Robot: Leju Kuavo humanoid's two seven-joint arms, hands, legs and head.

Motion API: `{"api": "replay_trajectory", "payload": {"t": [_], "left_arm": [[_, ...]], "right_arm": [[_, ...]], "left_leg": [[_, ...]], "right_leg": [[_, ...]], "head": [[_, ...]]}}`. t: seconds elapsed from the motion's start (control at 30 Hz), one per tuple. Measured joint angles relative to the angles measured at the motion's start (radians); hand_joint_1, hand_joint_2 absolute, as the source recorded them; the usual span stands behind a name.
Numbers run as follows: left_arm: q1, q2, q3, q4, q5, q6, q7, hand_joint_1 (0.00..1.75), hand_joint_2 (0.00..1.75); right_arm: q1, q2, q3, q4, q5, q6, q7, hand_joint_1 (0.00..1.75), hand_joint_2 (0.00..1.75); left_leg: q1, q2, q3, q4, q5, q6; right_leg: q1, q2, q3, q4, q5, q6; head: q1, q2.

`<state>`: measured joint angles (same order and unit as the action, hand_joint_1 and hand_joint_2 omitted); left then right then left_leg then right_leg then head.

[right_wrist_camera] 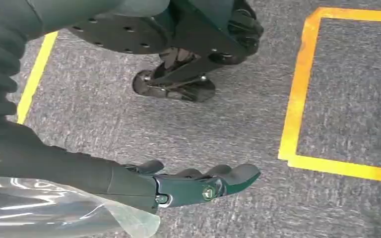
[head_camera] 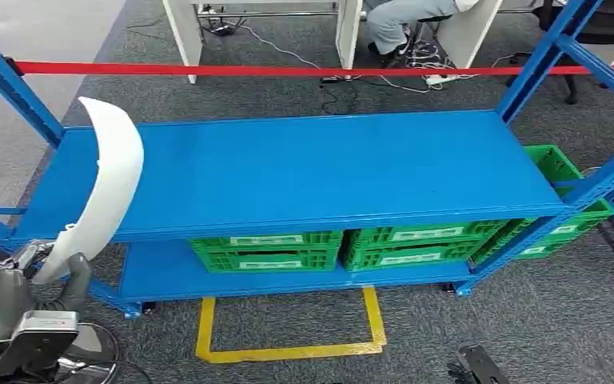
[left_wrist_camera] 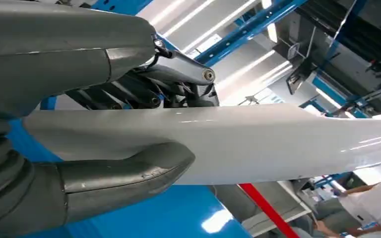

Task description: Take the parts from the cabinet and place them on the table.

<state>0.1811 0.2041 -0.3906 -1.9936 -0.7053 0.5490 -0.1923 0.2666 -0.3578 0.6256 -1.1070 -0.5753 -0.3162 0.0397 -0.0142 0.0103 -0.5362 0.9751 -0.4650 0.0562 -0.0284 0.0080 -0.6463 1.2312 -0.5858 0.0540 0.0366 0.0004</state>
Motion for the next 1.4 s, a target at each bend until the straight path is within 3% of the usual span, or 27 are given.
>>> {"api": "replay_trajectory", "payload": {"t": [0.07, 0.1, 0.23, 0.27, 0.3, 0.4, 0.43, 0.5, 0.57, 0.6, 0.7, 0.77, 0.8, 0.83, 0.9, 0.93, 0.97, 1.0, 1.07, 1.1, 1.13, 1.17, 1.2, 1.27, 1.3, 1.33, 1.4], "left_arm": [[0.009, 0.000, 0.000, -0.005, 0.001, 0.012, -0.006, 1.75, 1.75], [0.016, 0.001, 0.001, -0.009, 0.002, 0.021, -0.012, 1.75, 1.75], [0.049, 0.012, 0.005, -0.021, 0.014, 0.060, -0.017, 1.75, 1.75], [0.056, 0.017, 0.006, -0.024, 0.019, 0.074, -0.015, 1.75, 1.75], [0.060, 0.024, 0.007, -0.027, 0.023, 0.087, -0.013, 1.75, 1.75], [0.071, 0.037, 0.006, -0.031, 0.025, 0.098, -0.003, 1.75, 1.75], [0.077, 0.040, 0.006, -0.031, 0.025, 0.102, -0.001, 1.75, 1.75], [0.087, 0.045, 0.006, -0.031, 0.033, 0.113, 0.004, 1.75, 1.75], [0.090, 0.052, 0.006, -0.031, 0.048, 0.121, 0.005, 1.75, 1.75], [0.089, 0.054, 0.006, -0.032, 0.054, 0.121, 0.005, 1.75, 1.75], [0.089, 0.058, 0.003, -0.032, 0.071, 0.119, 0.003, 1.75, 1.75], [0.088, 0.058, 0.000, -0.032, 0.083, 0.119, 0.001, 1.75, 1.75], [0.085, 0.058, 0.000, -0.032, 0.087, 0.118, 0.000, 1.75, 1.75], [0.085, 0.058, 0.000, -0.032, 0.090, 0.116, -0.001, 1.75, 1.75], [0.086, 0.058, 0.000, -0.032, 0.099, 0.111, -0.002, 1.75, 1.75], [0.085, 0.058, 0.000, -0.032, 0.100, 0.111, -0.003, 1.75, 1.75], [0.086, 0.058, 0.000, -0.032, 0.101, 0.110, -0.003, 1.75, 1.75], [0.085, 0.058, -0.001, -0.032, 0.101, 0.109, -0.003, 1.75, 1.75], [0.085, 0.058, -0.001, -0.032, 0.101, 0.109, -0.004, 1.75, 1.75], [0.085, 0.058, -0.002, -0.032, 0.103, 0.109, -0.005, 1.75, 1.75], [0.084, 0.057, -0.002, -0.032, 0.106, 0.109, -0.006, 1.75, 1.75], [0.081, 0.057, -0.002, -0.032, 0.110, 0.108, -0.008, 1.75, 1.75], [0.078, 0.056, -0.002, -0.032, 0.115, 0.106, -0.012, 1.75, 1.75], [0.074, 0.055, -0.005, -0.031, 0.126, 0.095, -0.016, 1.75, 1.75], [0.073, 0.053, -0.006, -0.030, 0.128, 0.085, -0.016, 1.75, 1.75], [0.069, 0.050, -0.007, -0.029, 0.127, 0.070, -0.016, 1.75, 1.75], [0.062, 0.039, -0.010, -0.024, 0.127, 0.059, -0.017, 1.75, 1.75]], "right_arm": [[0.001, -0.002, -0.006, -0.006, -0.013, 0.001, -0.006, 0.00, 1.75], [0.001, -0.003, -0.008, -0.008, -0.018, 0.003, -0.011, 0.00, 1.75], [0.019, -0.006, -0.007, -0.015, -0.042, 0.008, -0.033, 0.00, 1.75], [0.021, -0.006, -0.004, -0.018, -0.056, 0.009, -0.042, 0.00, 1.75], [0.021, -0.009, -0.002, -0.018, -0.075, 0.005, -0.054, 0.00, 1.75], [0.021, -0.015, 0.016, -0.024, -0.114, -0.006, -0.077, 0.00, 1.75], [0.023, -0.018, 0.021, -0.025, -0.123, -0.009, -0.083, 0.00, 1.75], [0.031, -0.025, 0.034, -0.034, -0.148, -0.028, -0.097, 0.00, 1.75], [0.037, -0.038, 0.054, -0.051, -0.188, -0.056, -0.116, 0.00, 1.75], [0.040, -0.045, 0.062, -0.060, -0.202, -0.068, -0.125, 0.00, 1.75], [0.048, -0.073, 0.090, -0.092, -0.244, -0.103, -0.149, 0.00, 1.75], [0.056, -0.092, 0.111, -0.114, -0.271, -0.124, -0.164, 0.00, 1.75], [0.059, -0.100, 0.118, -0.120, -0.282, -0.132, -0.168, 0.00, 1.75], [0.063, -0.107, 0.127, -0.129, -0.296, -0.138, -0.174, 0.00, 1.75], [0.066, -0.122, 0.145, -0.143, -0.325, -0.155, -0.187, 0.00, 1.75], [0.068, -0.131, 0.156, -0.150, -0.335, -0.161, -0.192, 0.00, 1.75], [0.069, -0.138, 0.163, -0.155, -0.340, -0.163, -0.195, 0.00, 1.75], [0.070, -0.140, 0.168, -0.157, -0.342, -0.164, -0.196, 0.00, 1.75], [0.071, -0.149, 0.177, -0.165, -0.345, -0.164, -0.198, 0.00, 1.75], [0.071, -0.154, 0.181, -0.169, -0.352, -0.166, -0.199, 0.00, 1.75], [0.069, -0.164, 0.187, -0.175, -0.367, -0.172, -0.205, 0.00, 1.75], [0.067, -0.169, 0.194, -0.183, -0.383, -0.182, -0.214, 0.00, 1.75], [0.068, -0.175, 0.206, -0.190, -0.409, -0.197, -0.225, 0.00, 1.75], [0.070, -0.191, 0.234, -0.206, -0.455, -0.219, -0.247, 0.00, 1.75], [0.067, -0.198, 0.248, -0.214, -0.477, -0.230, -0.260, 0.00, 1.75], [0.063, -0.205, 0.264, -0.223, -0.505, -0.243, -0.273, 0.00, 1.75], [0.058, -0.217, 0.293, -0.239, -0.544, -0.258, -0.297, 0.00, 1.75]], "left_leg": [[0.000, 0.000, -0.001, 0.007, -0.005, -0.007], [-0.005, 0.000, -0.007, 0.016, -0.010, -0.015], [-0.005, -0.001, -0.016, 0.026, -0.002, -0.034], [-0.002, -0.004, -0.019, 0.032, -0.018, -0.044], [0.000, -0.005, -0.030, 0.060, -0.056, -0.053], [0.011, -0.006, -0.106, 0.283, -0.191, -0.068], [0.014, -0.006, -0.114, 0.325, -0.203, -0.070], [0.019, -0.006, -0.067, 0.272, -0.159, -0.072], [0.021, -0.006, 0.047, 0.091, -0.085, -0.067], [0.021, -0.010, 0.096, 0.010, -0.091, -0.062], [0.013, -0.013, 0.093, -0.006, -0.084, -0.054], [0.016, -0.010, 0.078, -0.013, -0.061, -0.032], [0.016, -0.004, 0.067, -0.013, -0.051, -0.025], [0.015, -0.003, 0.055, -0.013, -0.042, -0.015], [0.009, -0.001, 0.029, -0.011, -0.021, -0.009], [0.004, 0.000, 0.014, -0.010, -0.010, -0.007], [0.001, 0.001, -0.001, -0.009, 0.002, -0.007], [-0.002, 0.001, -0.013, -0.008, 0.011, -0.007], [-0.007, 0.002, -0.034, -0.007, 0.027, -0.009], [-0.008, 0.002, -0.039, -0.004, 0.034, -0.011], [-0.015, 0.003, -0.043, 0.001, 0.039, -0.016], [-0.013, 0.005, -0.047, 0.003, 0.048, -0.020], [-0.009, 0.005, -0.050, 0.003, 0.058, -0.024], [-0.012, 0.004, -0.056, 0.003, 0.071, -0.036], [-0.007, -0.002, -0.064, 0.013, 0.044, -0.044], [-0.004, -0.003, -0.079, 0.053, -0.019, -0.054], [0.008, -0.003, -0.112, 0.198, -0.138, -0.067]], "right_leg": [[0.000, -0.005, 0.087, -0.170, 0.078, -0.006], [0.003, -0.011, 0.125, -0.221, 0.078, -0.011], [0.005, -0.006, 0.116, -0.229, 0.080, -0.026], [0.000, -0.008, 0.114, -0.232, 0.085, -0.034], [0.000, -0.008, 0.107, -0.232, 0.090, -0.042], [0.001, -0.010, 0.083, -0.231, 0.106, -0.051], [0.002, -0.010, 0.074, -0.229, 0.112, -0.051], [0.001, -0.010, 0.056, -0.225, 0.123, -0.049], [0.000, -0.008, 0.043, -0.223, 0.135, -0.041], [0.001, -0.007, 0.040, -0.223, 0.142, -0.036], [0.002, -0.006, 0.036, -0.228, 0.163, -0.014], [-0.002, -0.005, 0.032, -0.234, 0.174, 0.002], [-0.003, -0.007, 0.020, -0.219, 0.140, 0.002], [-0.002, -0.008, -0.002, -0.175, 0.080, 0.002], [0.000, -0.007, -0.043, -0.016, -0.029, 0.004], [0.001, -0.007, -0.057, 0.055, -0.053, 0.005], [0.002, -0.007, -0.050, 0.084, -0.042, 0.003], [0.005, -0.007, -0.023, 0.067, -0.011, -0.001], [0.012, -0.008, 0.089, -0.076, 0.057, -0.016], [0.018, -0.008, 0.159, -0.174, 0.060, -0.026], [0.024, -0.011, 0.224, -0.268, 0.031, -0.035], [0.022, -0.011, 0.235, -0.293, 0.024, -0.031], [0.026, -0.009, 0.217, -0.291, 0.027, -0.033], [0.024, -0.012, 0.207, -0.294, 0.044, -0.046], [0.020, -0.016, 0.196, -0.295, 0.055, -0.054], [0.019, -0.017, 0.182, -0.295, 0.066, -0.062], [0.019, -0.018, 0.154, -0.293, 0.088, -0.063]], "head": [[0.000, 0.000], [0.000, 0.000], [-0.002, 0.000], [-0.001, 0.000], [-0.008, 0.000], [-0.008, 0.000], [-0.008, 0.000], [-0.008, 0.000], [-0.008, 0.000], [-0.009, 0.000], [-0.010, 0.000], [-0.010, 0.000], [-0.007, 0.000], [-0.005, 0.000], [-0.005, 0.000], [-0.005, 0.000], [-0.005, 0.000], [-0.005, 0.000], [-0.005, 0.000], [-0.005, 0.000], [-0.005, 0.000], [-0.008, 0.000], [-0.006, 0.000], [-0.005, 0.000], [-0.005, 0.000], [-0.008, 0.000], [-0.010, 0.000]]}}
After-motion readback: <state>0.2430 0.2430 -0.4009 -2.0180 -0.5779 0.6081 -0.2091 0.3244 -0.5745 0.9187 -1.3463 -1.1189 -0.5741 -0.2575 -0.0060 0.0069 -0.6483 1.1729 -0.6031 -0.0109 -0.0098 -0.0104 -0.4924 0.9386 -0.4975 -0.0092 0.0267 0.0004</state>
